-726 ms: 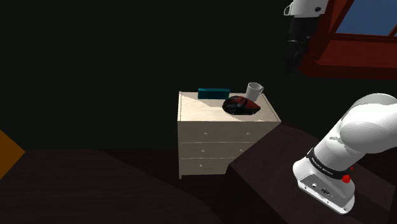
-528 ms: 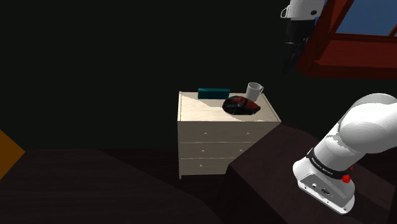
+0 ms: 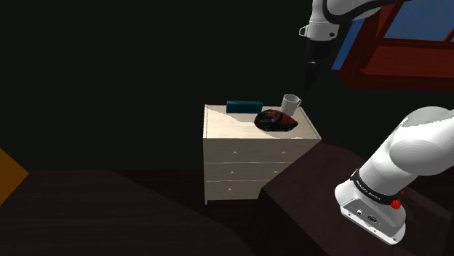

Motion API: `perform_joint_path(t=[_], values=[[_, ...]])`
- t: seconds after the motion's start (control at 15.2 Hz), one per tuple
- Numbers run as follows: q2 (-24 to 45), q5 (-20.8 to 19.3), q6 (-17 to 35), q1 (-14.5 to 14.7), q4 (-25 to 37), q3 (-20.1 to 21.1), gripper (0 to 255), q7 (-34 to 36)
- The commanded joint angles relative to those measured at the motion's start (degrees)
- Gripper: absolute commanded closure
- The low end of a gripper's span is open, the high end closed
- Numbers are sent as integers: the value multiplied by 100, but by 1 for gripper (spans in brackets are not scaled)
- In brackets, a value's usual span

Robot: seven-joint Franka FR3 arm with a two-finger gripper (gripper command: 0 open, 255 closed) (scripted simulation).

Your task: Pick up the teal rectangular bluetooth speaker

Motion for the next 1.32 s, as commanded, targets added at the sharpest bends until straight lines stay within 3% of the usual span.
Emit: perform_joint_path(t=[0.0, 0.66, 1.25], values=[[418, -85, 417, 24, 67, -124, 0, -329], [2542, -92, 1997, 178, 884, -474, 0, -1803], [4491, 212, 2841, 157, 2229, -387, 0, -3053]])
